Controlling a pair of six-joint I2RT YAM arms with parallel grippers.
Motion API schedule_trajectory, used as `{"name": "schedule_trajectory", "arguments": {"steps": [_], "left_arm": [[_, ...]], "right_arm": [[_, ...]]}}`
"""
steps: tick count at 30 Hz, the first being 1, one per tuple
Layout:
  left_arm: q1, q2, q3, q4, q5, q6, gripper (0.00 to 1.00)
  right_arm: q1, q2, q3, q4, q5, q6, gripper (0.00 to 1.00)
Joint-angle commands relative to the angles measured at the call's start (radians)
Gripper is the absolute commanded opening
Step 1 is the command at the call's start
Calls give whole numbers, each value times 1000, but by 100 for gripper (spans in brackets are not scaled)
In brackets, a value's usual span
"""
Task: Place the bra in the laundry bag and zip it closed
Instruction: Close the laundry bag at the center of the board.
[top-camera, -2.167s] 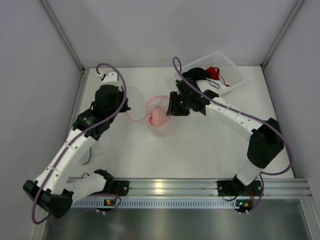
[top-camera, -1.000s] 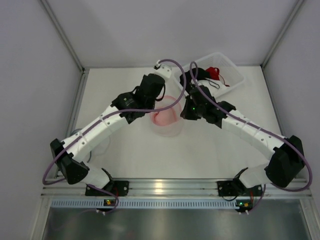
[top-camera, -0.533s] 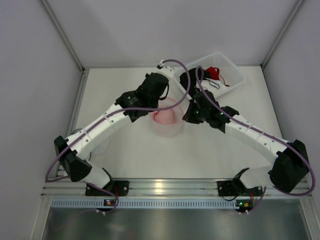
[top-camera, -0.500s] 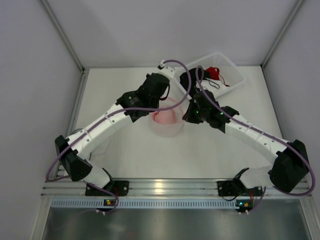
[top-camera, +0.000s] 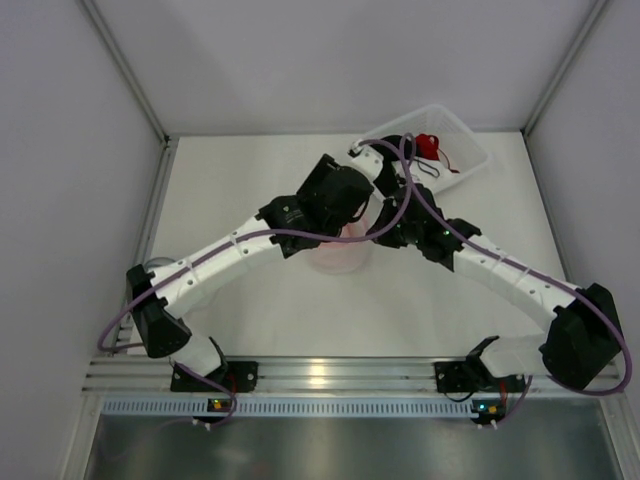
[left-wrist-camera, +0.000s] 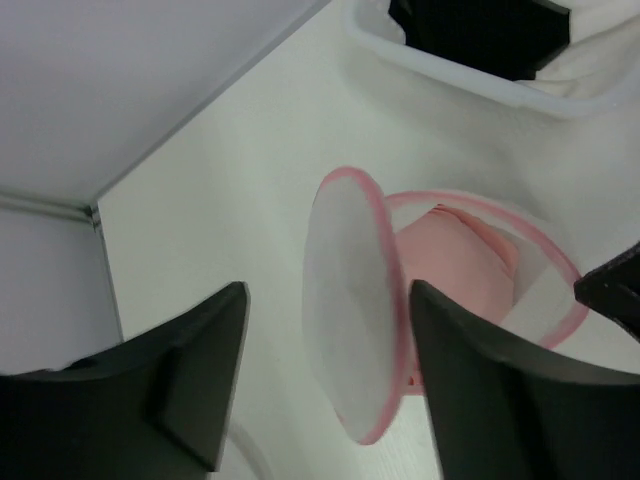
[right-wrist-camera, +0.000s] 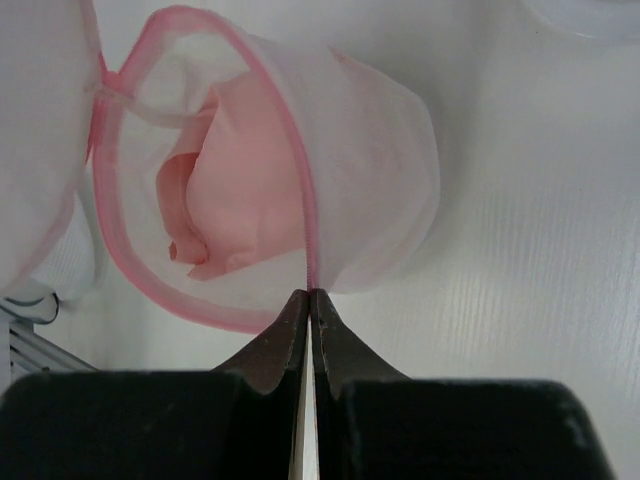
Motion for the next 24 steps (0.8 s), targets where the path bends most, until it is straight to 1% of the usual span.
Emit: {"name": "schedule_trajectory", "arguments": {"steps": [1, 2, 3, 4, 6, 7, 8, 9, 10, 11, 12, 13, 15, 16, 18, 19, 20, 22, 23, 24], "left_arm": [[-37, -11, 68, 9, 35, -70, 74], [-37, -19, 75, 9, 34, -93, 94], [-37, -37, 78, 7, 34, -94, 98], [-34, -47, 81, 7, 16, -96, 98], [-23, -74, 108, -22, 2, -162, 98], [10, -82, 119, -39, 11, -186, 98], [37, -94, 128, -54, 65, -223, 98], [75, -126, 122, -68, 107, -298, 98], [171, -146, 108, -77, 150, -339, 98], [225, -166, 60, -76, 240, -402, 98], [282, -198, 33, -74, 265, -421, 98], [370, -206, 13, -76, 285, -430, 98], [428, -212, -52, -74, 362, -465, 98], [480, -211, -74, -73, 412, -485, 98], [535, -206, -166, -48, 545, -559, 98], [569, -211, -201, -31, 569, -577, 98], [575, -217, -276, 23, 596, -602, 98], [577, -261, -350, 76, 681, -634, 98], [577, -281, -411, 111, 704, -672, 98], [577, -312, -436, 122, 719, -697, 98]], "right_arm": [[-17, -48, -21, 56, 5, 22, 0], [-20, -57, -36, 59, 5, 26, 0], [-23, -60, -41, 59, 5, 26, 0], [-29, -63, -44, 56, 8, 26, 0], [-34, -77, -58, 58, 13, 24, 0], [-37, -80, -62, 58, 14, 24, 0], [-40, -83, -70, 58, 13, 24, 0], [-43, -86, -73, 58, 13, 24, 0], [-45, -86, -76, 59, 11, 26, 0], [-45, -91, -81, 65, 13, 22, 0], [-45, -94, -82, 67, 13, 21, 0], [-45, -93, -82, 67, 13, 19, 0], [-48, -88, -81, 67, 8, 4, 0], [-51, -85, -78, 67, 0, -2, 0], [-52, -73, -75, 69, -7, -19, 0], [-55, -68, -69, 69, -24, -24, 0], [-58, -56, -63, 66, -24, -31, 0], [-65, -48, -47, 47, -24, -33, 0], [-68, -45, -47, 46, -24, -28, 0], [-65, -45, -49, 47, -26, -25, 0]]}}
